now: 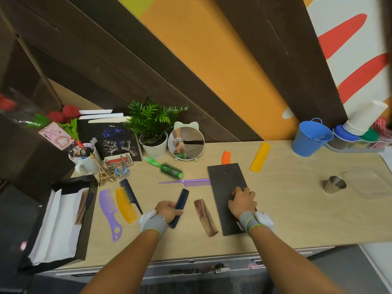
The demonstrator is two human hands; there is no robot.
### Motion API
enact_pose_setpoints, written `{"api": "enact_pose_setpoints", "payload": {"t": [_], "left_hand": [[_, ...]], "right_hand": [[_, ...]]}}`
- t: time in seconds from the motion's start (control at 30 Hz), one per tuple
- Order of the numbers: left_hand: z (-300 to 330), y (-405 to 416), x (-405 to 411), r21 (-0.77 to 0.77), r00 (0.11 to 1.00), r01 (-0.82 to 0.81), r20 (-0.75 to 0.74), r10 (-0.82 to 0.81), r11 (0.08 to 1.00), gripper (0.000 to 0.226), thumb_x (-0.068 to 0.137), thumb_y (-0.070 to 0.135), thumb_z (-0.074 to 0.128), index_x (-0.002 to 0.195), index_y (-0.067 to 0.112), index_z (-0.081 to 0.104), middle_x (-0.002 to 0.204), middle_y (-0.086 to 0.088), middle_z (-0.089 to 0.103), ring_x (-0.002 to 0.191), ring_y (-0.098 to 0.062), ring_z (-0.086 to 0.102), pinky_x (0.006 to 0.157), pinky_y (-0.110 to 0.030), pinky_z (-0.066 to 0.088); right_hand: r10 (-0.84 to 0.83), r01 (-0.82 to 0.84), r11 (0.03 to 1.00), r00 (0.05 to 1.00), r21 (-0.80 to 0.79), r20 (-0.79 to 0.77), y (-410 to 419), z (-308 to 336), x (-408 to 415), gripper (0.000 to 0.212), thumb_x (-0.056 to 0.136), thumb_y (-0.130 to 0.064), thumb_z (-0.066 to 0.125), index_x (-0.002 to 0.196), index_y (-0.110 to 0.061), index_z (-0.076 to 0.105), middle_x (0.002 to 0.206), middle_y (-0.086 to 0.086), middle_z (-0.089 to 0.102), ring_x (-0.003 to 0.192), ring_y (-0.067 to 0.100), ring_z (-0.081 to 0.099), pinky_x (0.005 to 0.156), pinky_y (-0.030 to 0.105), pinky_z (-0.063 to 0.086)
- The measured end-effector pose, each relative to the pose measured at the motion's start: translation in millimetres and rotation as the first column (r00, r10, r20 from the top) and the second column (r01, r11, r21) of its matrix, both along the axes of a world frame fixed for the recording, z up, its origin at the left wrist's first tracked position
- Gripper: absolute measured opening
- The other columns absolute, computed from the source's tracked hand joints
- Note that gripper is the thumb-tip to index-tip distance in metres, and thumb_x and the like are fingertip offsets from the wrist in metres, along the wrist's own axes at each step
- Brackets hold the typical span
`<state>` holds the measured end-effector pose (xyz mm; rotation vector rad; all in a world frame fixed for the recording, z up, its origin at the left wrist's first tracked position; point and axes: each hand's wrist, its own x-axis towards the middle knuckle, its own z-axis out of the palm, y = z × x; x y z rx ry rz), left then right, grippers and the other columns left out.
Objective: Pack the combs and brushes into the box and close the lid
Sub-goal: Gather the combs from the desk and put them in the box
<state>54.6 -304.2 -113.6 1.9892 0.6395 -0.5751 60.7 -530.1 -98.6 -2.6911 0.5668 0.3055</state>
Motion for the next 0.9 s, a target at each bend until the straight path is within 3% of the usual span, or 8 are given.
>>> {"api": "enact_pose_setpoints", "payload": {"t": [0.13,0.3,0.37,0.43,0.53,0.63,0.77,0.9], "left_hand": [[-1,-4,2,-0.133,0.993,-0.108,0.037,0.113,0.985,0.037,0.070,0.007,0.078,0.104,0.000,0.067,0.114,-0.020,0.068,0.100,-0.031,0.066,0.096,-0.042,0.051],[3,-9,3,-0.265,0.980,-0.177,0.042,0.195,0.948,0.032,0.071,-0.003,0.075,0.101,-0.006,0.066,0.096,-0.020,0.065,0.088,-0.026,0.061,0.094,-0.048,0.052],[7,-11,2,-0.319,0.973,-0.201,0.043,0.225,0.926,0.018,0.072,-0.008,0.072,0.086,-0.001,0.063,0.089,-0.017,0.062,0.086,-0.028,0.059,0.092,-0.047,0.052],[9,-11,2,-0.349,0.969,-0.213,0.041,0.242,0.913,0.023,0.073,-0.010,0.071,0.073,0.007,0.056,0.080,-0.014,0.061,0.080,-0.027,0.059,0.086,-0.046,0.053],[11,-11,2,-0.378,0.963,-0.223,0.055,0.262,0.899,0.029,0.074,-0.012,0.069,0.071,0.011,0.051,0.074,-0.008,0.059,0.077,-0.025,0.058,0.080,-0.045,0.053],[11,-11,2,-0.395,0.962,-0.218,0.068,0.265,0.893,0.031,0.075,-0.011,0.068,0.072,0.012,0.049,0.074,-0.006,0.058,0.085,-0.025,0.056,0.089,-0.046,0.051],[11,-7,-1,-0.398,0.967,-0.190,0.081,0.240,0.898,0.024,0.078,-0.012,0.063,0.091,0.006,0.055,0.074,-0.005,0.057,0.071,-0.023,0.056,0.068,-0.035,0.053],[13,-2,-2,-0.400,0.971,-0.186,0.067,0.231,0.897,0.040,0.084,-0.013,0.055,0.122,-0.002,0.055,0.078,-0.009,0.056,0.063,-0.019,0.053,0.052,-0.021,0.053]], "right_hand": [[0.123,-0.126,0.991,0.991,0.049,0.061,19,-1,-1,0.026,0.086,-0.011,0.049,0.111,-0.006,0.057,0.128,0.016,0.047,0.120,0.034,0.041,0.096,0.037,0.043],[0.255,-0.251,0.949,0.967,0.191,0.003,42,0,-7,0.026,0.085,-0.011,0.048,0.106,-0.005,0.062,0.120,0.018,0.056,0.111,0.034,0.057,0.092,0.033,0.047],[0.293,-0.280,0.942,0.955,0.187,-0.042,51,-1,-9,0.028,0.086,-0.016,0.048,0.109,-0.006,0.061,0.122,0.017,0.055,0.111,0.034,0.058,0.093,0.035,0.048],[0.332,-0.317,0.936,0.939,0.154,-0.086,58,-2,-11,0.032,0.087,-0.021,0.050,0.115,-0.005,0.056,0.125,0.018,0.053,0.113,0.035,0.057,0.094,0.037,0.048],[0.363,-0.348,0.930,0.921,0.117,-0.139,66,-5,-15,0.046,0.086,-0.029,0.057,0.123,-0.005,0.048,0.129,0.017,0.049,0.116,0.035,0.055,0.094,0.040,0.047],[0.359,-0.349,0.933,0.920,0.089,-0.157,71,-6,-16,0.054,0.080,-0.025,0.065,0.125,-0.005,0.044,0.131,0.017,0.047,0.118,0.035,0.055,0.095,0.039,0.048],[0.302,-0.285,0.951,0.940,0.119,-0.161,72,-9,-17,0.059,0.076,-0.023,0.071,0.124,-0.002,0.043,0.130,0.018,0.050,0.117,0.034,0.055,0.094,0.038,0.047],[0.251,-0.219,0.961,0.946,0.170,-0.204,71,-8,-13,0.067,0.072,-0.024,0.076,0.125,-0.002,0.042,0.130,0.018,0.053,0.117,0.033,0.057,0.095,0.037,0.049]]}}
